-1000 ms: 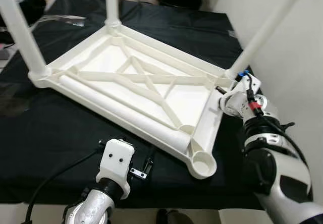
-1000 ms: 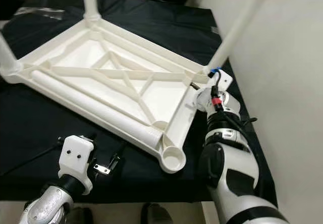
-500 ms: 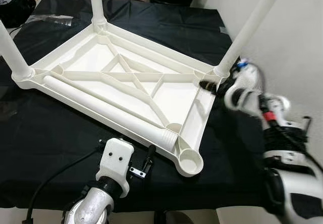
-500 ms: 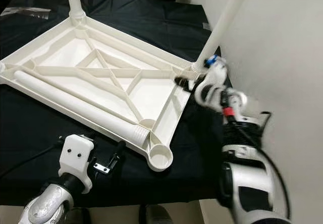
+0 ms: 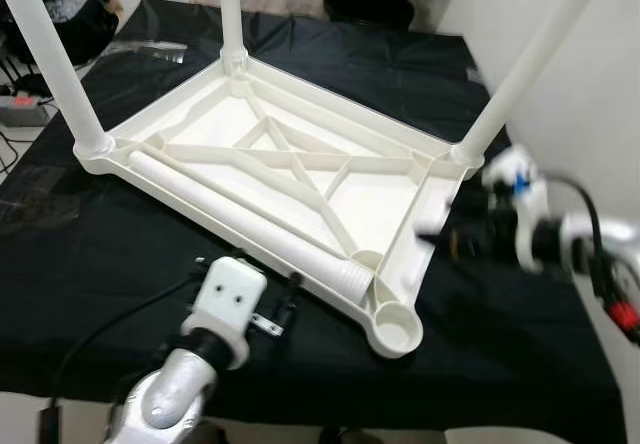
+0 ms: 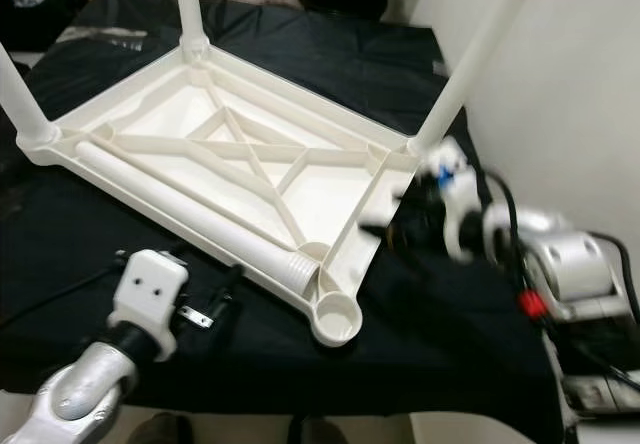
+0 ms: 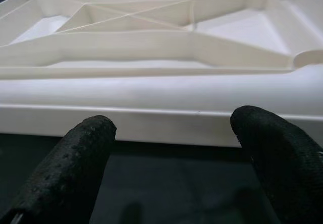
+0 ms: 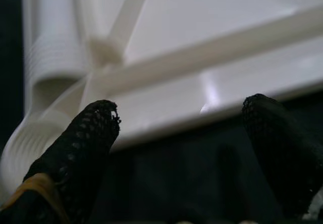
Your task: Building children table
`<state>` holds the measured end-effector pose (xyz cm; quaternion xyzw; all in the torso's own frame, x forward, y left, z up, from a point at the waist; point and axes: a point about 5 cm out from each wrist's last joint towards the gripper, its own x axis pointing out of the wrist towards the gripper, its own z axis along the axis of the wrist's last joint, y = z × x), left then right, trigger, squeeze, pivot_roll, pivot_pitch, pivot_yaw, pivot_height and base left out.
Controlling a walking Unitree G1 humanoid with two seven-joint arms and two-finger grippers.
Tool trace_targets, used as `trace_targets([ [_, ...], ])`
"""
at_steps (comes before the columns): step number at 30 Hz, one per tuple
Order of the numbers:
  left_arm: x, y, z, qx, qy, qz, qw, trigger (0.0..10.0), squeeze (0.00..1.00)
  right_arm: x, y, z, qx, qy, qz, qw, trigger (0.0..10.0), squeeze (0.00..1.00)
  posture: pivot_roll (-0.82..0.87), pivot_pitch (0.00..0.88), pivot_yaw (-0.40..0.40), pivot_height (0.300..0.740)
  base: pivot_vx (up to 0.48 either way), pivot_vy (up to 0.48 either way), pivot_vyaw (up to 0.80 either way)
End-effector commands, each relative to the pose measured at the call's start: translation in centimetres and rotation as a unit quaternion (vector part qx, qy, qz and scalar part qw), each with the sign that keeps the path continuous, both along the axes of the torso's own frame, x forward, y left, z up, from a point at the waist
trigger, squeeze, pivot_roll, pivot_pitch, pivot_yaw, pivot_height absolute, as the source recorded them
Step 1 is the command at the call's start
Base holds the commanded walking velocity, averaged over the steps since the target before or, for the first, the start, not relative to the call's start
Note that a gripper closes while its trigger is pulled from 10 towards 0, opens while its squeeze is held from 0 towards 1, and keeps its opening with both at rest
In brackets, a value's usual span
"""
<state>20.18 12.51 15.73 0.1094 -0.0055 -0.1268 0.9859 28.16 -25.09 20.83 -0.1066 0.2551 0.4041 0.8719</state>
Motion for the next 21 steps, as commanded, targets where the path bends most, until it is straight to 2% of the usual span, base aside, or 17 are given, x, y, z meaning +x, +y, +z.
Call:
trace_targets([
  [1,-0.3,0.2,-0.5,0.014,0.009,0.005,1.000,10.0,0.00,-0.4,0.1,0.4,0.001,-0.002,0.022,1.000,10.0,0.00,-0.06,0.154,-0.090,0.740,0.000,0.000,0.00],
  [2,-1.1,1.1,-1.0,0.018,0.025,0.030,0.999,10.0,0.00,-1.6,-0.4,0.6,0.000,0.020,0.050,0.999,10.0,0.00,-0.05,0.152,-0.084,0.740,0.000,0.000,0.00],
  [4,-1.5,1.5,-1.3,0.020,0.034,0.036,0.999,10.0,0.00,-2.1,-0.5,0.5,-0.007,0.029,0.062,0.998,10.0,0.00,-0.06,0.166,-0.078,0.740,0.000,0.000,0.00],
  [7,-2.0,2.0,-1.7,0.030,0.047,0.039,0.998,10.0,0.00,-2.6,-0.2,-1.0,-0.055,0.043,0.082,0.994,10.0,0.00,-0.06,0.165,-0.071,0.740,0.000,0.000,0.00],
  [8,-2.0,2.0,-1.7,0.030,0.047,0.039,0.998,10.0,0.00,-2.6,-0.2,-1.0,-0.055,0.043,0.082,0.994,10.0,0.00,-0.06,0.165,-0.071,0.740,0.000,0.000,0.00],
  [10,-1.7,1.9,-1.6,0.035,0.042,0.036,0.998,10.0,0.00,-3.2,0.8,-2.3,-0.084,0.056,0.112,0.989,10.0,0.00,-0.06,0.172,-0.063,0.740,0.000,0.000,0.00],
  [13,-1.5,1.8,-1.5,0.037,0.039,0.035,0.998,10.0,0.00,-3.6,1.7,-2.9,-0.091,0.064,0.131,0.985,10.0,0.00,-0.06,0.171,-0.062,0.740,0.000,0.000,0.00],
  [16,-1.2,1.8,-1.3,0.043,0.031,0.034,0.998,10.0,0.00,-4.3,3.4,-4.2,-0.124,0.073,0.178,0.973,10.0,0.00,-0.06,0.188,-0.053,0.740,0.000,0.000,0.00],
  [21,-1.3,1.9,-1.2,0.045,0.029,0.036,0.998,10.0,0.00,-4.3,4.4,-4.3,-0.138,0.060,0.211,0.966,10.0,0.00,-0.06,0.190,-0.054,0.740,0.000,0.000,0.00],
])
